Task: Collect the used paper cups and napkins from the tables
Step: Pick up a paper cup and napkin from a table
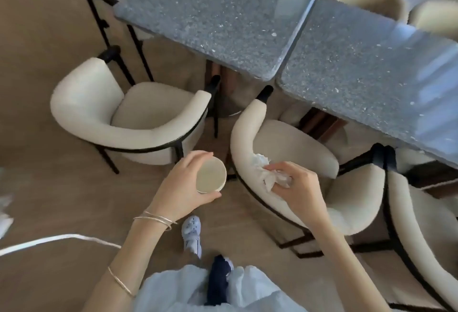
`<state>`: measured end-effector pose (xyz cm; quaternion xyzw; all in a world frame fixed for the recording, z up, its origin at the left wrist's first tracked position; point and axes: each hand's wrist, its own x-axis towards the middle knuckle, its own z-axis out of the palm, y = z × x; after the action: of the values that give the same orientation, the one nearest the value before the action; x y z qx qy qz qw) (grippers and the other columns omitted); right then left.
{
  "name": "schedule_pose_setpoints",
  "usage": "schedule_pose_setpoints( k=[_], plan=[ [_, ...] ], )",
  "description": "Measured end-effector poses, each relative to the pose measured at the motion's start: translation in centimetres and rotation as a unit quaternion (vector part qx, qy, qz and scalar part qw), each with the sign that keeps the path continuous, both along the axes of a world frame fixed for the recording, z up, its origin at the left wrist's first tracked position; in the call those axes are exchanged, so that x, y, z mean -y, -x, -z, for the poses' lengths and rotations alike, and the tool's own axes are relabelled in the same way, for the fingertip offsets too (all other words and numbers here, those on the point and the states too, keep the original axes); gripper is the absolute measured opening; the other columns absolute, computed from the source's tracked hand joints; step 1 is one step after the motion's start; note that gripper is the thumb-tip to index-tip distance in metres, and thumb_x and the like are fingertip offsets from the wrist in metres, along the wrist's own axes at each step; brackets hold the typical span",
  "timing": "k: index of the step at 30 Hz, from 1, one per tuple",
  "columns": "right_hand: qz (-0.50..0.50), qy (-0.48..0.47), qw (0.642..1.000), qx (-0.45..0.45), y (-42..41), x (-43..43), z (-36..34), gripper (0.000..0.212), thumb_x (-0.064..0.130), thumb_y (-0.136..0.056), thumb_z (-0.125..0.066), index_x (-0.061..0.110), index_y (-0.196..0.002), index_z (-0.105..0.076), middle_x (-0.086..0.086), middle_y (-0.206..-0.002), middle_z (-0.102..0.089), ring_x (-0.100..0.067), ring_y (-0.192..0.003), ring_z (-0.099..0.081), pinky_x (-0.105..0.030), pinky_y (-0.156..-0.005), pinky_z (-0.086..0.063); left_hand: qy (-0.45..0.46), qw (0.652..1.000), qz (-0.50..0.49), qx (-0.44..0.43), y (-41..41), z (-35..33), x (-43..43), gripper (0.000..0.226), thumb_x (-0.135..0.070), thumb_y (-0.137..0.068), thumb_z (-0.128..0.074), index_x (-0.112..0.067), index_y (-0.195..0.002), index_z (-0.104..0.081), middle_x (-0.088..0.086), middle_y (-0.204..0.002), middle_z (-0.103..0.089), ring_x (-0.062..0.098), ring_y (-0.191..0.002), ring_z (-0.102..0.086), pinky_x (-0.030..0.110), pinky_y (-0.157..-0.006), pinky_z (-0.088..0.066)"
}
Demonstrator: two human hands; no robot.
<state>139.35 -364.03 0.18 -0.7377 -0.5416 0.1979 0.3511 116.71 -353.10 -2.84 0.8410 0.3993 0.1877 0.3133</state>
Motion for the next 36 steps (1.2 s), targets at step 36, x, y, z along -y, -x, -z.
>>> schedule_pose_setpoints(
  k=[36],
  plan=[
    [-0.366, 0.037, 0.928, -0.05, 48.5, -29.1, 1.0, 0.027, 0.015, -0.069, -0.079, 0.031, -0.089, -0.07, 0.015, -0.086, -0.069, -0.004, -0.079, -0.06, -0.027, -0.067, -0.051, 0.008, 0.92, -0.391, -0.021, 49.2, 0.6, -10.1, 0.082, -0.04, -0.059, -0.083, -0.025, -0.13, -0.045, -0.013, -0.13, -0.042, 0.01, -0.117, -0.045, 0.031, -0.093, -0.043]
  ],
)
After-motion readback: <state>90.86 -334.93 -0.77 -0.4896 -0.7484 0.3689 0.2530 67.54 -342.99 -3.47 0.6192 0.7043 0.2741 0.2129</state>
